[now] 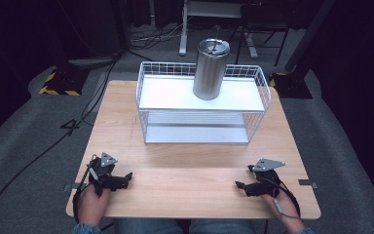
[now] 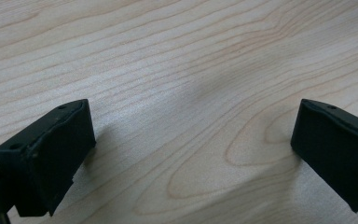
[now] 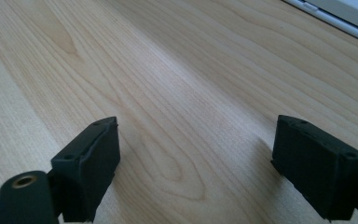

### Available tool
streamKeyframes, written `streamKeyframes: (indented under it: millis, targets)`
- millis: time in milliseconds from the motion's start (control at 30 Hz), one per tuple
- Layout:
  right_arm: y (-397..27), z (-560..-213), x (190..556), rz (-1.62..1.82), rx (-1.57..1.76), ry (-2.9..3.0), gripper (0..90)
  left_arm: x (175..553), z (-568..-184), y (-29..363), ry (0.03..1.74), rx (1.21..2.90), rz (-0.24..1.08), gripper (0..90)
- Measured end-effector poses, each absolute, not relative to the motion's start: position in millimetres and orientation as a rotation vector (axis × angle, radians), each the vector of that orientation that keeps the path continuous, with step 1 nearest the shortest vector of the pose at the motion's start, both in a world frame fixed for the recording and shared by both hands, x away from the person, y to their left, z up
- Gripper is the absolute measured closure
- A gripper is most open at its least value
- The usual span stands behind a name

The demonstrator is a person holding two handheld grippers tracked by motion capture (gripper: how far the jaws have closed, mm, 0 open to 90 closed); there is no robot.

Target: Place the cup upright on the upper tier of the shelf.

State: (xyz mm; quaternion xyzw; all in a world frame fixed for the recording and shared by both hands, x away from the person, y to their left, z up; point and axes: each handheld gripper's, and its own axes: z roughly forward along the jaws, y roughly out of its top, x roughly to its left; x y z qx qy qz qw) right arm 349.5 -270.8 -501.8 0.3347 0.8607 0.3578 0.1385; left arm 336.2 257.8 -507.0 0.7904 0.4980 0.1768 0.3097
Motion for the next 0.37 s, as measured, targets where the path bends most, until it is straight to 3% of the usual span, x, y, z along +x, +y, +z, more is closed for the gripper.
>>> streamKeyframes:
  millis: [367]
  targets:
    - [-270.6,-505.8,348.7,1.058,0.981,2.442,12.2,336.2,-507.0,257.8,1.316,2.088,0.467,0.0]
